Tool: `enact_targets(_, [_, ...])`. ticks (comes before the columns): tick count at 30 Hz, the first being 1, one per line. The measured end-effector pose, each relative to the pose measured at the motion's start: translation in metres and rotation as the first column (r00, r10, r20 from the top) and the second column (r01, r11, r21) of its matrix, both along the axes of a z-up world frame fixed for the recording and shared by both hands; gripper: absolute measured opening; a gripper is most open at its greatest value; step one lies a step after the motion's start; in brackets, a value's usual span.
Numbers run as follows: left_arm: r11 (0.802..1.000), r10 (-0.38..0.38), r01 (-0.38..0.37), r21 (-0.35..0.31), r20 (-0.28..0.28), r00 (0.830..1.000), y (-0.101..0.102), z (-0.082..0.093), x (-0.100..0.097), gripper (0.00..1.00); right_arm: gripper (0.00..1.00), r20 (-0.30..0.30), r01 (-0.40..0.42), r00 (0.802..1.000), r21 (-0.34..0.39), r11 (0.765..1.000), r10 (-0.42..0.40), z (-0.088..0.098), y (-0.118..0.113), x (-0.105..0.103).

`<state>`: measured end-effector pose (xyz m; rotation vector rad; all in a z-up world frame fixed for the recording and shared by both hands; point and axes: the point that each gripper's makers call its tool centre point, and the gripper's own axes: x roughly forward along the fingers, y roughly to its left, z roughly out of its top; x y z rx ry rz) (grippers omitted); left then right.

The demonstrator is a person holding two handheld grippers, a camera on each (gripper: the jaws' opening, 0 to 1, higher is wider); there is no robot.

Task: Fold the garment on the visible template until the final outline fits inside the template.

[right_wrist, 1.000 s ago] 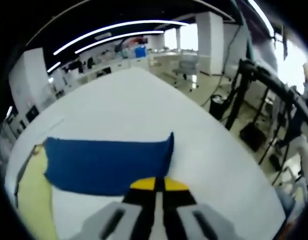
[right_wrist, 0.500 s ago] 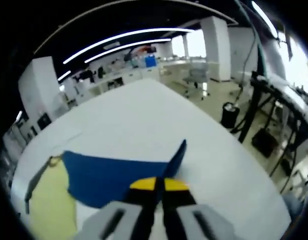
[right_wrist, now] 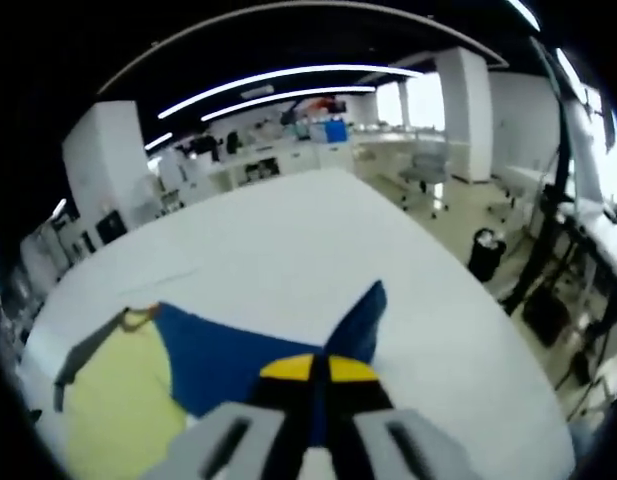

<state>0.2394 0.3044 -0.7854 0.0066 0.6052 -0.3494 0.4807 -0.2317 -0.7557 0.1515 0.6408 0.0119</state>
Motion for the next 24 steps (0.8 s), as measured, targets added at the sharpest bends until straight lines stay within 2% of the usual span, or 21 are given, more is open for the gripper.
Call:
enact_targets(5, [1.0,-0.008,0.008,0.005,-0.007,1.0,0.002,-0.005,-0.002,0.88,0.0,0.011,-0.038,0.999,0.003,0.999,0.038,0.008,0.025,0.002])
enact_targets(7, [1.0,-0.014,0.014,0.003,-0.008,1.0,-0.005,-0.001,-0.003,0.88,0.0,0.01,-0.059,0.998,0.005,0.998,0.059,0.01,0.035,0.004])
enact_targets(9, [1.0,-0.016,0.016,0.002,-0.008,1.0,-0.002,-0.004,-0.002,0.88,0.0,0.01,-0.083,0.997,0.0,0.997,0.083,0.01,0.04,0.009])
enact_targets(11, [1.0,-0.016,0.016,0.003,-0.01,1.0,-0.006,-0.001,-0.003,0.88,0.0,0.011,-0.096,0.995,0.008,0.995,0.096,0.012,0.049,0.012])
enact_targets(13, [1.0,-0.015,0.015,0.001,-0.011,1.0,0.0,-0.006,-0.003,0.88,0.0,0.013,-0.111,0.994,0.009,0.994,0.111,0.014,0.058,0.015])
enact_targets(20, [1.0,-0.013,0.013,0.0,-0.017,1.0,0.003,-0.009,-0.004,0.88,0.0,0.007,-0.162,0.987,0.0,0.987,0.162,0.019,0.081,0.025])
enact_targets(22, [1.0,-0.014,0.014,-0.004,-0.015,1.0,-0.003,-0.005,-0.004,0.88,0.0,0.012,-0.18,0.984,-0.005,0.984,0.18,0.025,0.098,0.024])
enact_targets(24, [1.0,-0.017,0.017,-0.003,-0.016,1.0,-0.002,-0.007,-0.004,0.88,0.0,0.012,-0.193,0.981,-0.007,0.981,0.193,0.024,0.096,0.029])
